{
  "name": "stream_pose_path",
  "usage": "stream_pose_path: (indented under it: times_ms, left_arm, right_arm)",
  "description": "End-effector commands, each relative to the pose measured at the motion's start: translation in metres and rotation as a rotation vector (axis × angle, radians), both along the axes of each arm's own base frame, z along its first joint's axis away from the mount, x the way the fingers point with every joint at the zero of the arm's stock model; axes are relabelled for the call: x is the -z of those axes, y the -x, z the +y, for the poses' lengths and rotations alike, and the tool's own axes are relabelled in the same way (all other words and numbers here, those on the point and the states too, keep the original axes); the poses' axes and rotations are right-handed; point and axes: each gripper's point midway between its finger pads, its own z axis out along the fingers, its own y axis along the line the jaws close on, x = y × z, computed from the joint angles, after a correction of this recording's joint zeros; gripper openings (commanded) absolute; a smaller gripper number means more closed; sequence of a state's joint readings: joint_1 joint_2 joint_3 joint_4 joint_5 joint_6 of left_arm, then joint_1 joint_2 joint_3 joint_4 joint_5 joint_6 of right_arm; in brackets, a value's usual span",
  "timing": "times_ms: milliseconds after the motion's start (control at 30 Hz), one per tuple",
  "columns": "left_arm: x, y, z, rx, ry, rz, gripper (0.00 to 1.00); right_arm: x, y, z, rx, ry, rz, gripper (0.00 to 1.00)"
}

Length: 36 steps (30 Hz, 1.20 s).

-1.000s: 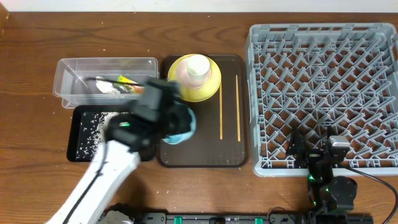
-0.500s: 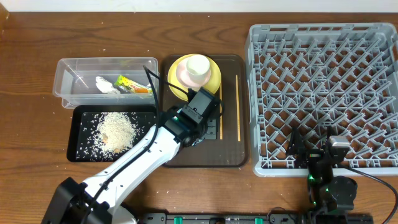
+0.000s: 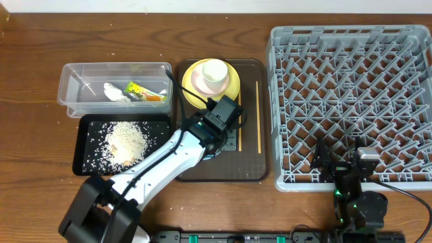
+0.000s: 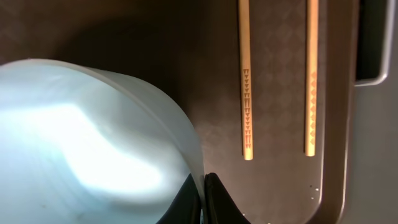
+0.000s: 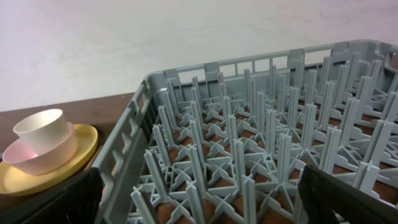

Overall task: Sort waste into correct bins and load items into the dishwasher rack
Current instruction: 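Return the emptied bowl to the brown tray and release it, then move the left gripper back over the black tray and hold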

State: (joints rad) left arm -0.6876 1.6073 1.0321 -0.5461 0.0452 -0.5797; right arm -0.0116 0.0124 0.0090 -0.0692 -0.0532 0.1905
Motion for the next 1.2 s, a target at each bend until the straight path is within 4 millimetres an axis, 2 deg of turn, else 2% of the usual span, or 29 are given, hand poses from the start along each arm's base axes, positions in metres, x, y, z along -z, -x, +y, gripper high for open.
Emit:
stream_pose_path:
  times_ms: [0,200,333,433,500,733,833,1000,1100,1167]
  left_arm:
    - [-0.005,-0.008,-0.002,-0.013,0.000,-0.027,0.06]
    - [-0.005,-0.009,-0.003,-0.014,0.003,-0.030,0.07]
    - [-0.005,-0.009,-0.002,-0.013,0.002,-0.029,0.17]
    - [-0.005,-0.008,-0.002,-0.013,0.001,-0.027,0.17]
    - [-0.005,-0.008,-0.002,-0.013,0.001,-0.028,0.24]
    - [-0.007,-0.015,0.002,-0.033,0.009,-0.036,0.26]
    - [-0.015,-0.021,0.010,-0.058,0.023,-0.037,0.26]
    - [-0.047,-0.040,0.034,-0.120,0.063,-0.084,0.26]
    - [-0.068,-0.051,0.062,-0.196,0.084,-0.129,0.26]
    - [-0.081,-0.055,0.087,-0.264,0.090,-0.149,0.26]
  right_arm:
    - [0.001,0.000,-0.001,0.004,0.004,0.001,0.99]
    - [0.001,0.000,-0.001,0.004,0.004,0.001,0.99]
    - [0.001,0.000,-0.001,0.004,0.004,0.001,0.99]
    - [0.001,0.000,-0.001,0.004,0.004,0.001,0.99]
    - [0.001,0.000,-0.001,0.004,0.004,0.001,0.99]
    - [0.001,0.000,-0.001,0.004,0.004,0.001,0.99]
    - [0.001,0.000,-0.001,0.004,0.004,0.001,0.99]
    - [0.001,0.000,-0.001,0.004,0.004,0.001,0.99]
    - [0.001,0.000,-0.001,0.004,0.004,0.001,0.99]
    - [0.001,0.000,-0.001,0.004,0.004,0.001,0.99]
